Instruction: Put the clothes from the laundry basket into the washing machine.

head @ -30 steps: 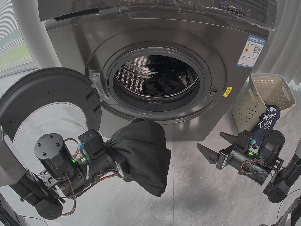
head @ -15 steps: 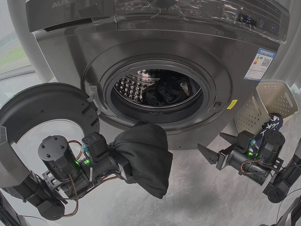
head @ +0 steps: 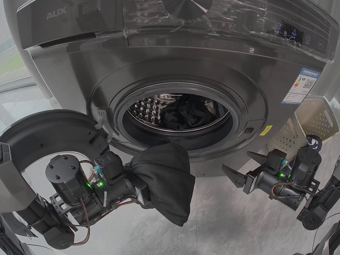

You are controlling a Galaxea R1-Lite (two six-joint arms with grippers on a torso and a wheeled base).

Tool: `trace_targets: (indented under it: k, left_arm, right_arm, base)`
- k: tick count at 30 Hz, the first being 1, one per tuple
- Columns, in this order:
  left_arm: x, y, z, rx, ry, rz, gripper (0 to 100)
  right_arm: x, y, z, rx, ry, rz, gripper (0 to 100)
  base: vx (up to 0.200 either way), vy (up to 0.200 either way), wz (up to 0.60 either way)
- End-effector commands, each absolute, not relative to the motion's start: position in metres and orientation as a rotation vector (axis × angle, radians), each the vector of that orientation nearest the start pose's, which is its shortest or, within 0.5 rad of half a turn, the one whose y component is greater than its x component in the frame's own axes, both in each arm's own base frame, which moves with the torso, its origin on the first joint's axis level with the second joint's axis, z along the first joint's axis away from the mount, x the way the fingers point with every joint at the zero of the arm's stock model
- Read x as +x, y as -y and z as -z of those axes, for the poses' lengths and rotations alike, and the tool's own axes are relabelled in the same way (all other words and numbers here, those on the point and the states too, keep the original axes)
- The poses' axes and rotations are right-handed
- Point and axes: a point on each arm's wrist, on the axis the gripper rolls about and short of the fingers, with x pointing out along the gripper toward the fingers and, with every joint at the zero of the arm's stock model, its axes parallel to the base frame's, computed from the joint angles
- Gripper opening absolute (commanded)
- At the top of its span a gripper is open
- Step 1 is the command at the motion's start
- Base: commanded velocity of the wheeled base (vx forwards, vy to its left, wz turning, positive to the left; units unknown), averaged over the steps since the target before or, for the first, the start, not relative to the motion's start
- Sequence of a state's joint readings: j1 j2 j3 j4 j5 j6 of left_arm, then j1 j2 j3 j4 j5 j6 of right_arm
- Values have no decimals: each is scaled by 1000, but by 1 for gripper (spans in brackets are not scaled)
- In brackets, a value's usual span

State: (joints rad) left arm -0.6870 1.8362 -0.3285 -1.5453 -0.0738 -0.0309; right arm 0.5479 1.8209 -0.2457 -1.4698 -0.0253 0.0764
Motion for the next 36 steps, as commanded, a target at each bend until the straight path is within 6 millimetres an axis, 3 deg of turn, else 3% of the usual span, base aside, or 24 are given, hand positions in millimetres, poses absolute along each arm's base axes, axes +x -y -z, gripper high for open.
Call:
trace_targets:
  k: [1, 16, 22, 28, 36]
  left_arm:
    - [204, 173, -123, -41, 20, 772, 0]
    - [205, 174, -118, -36, 4, 772, 0]
    - [214, 192, -136, -125, 74, 788, 0]
    - [248, 221, -110, -74, 60, 741, 0]
    - [284, 247, -100, -108, 113, 728, 0]
  right_arm:
    - [211, -132, -103, 40, -135, -533, 100]
    - [207, -135, -101, 35, -147, -549, 100]
    - [195, -144, -100, 31, -155, -605, 100]
    - [188, -148, -99, 25, -163, -636, 100]
    - [184, -146, -102, 27, -154, -641, 100]
  base:
    - [0, 0, 0]
    - [0, 0, 0]
    - [0, 0, 0]
    - [0, 0, 0]
    - [0, 0, 0]
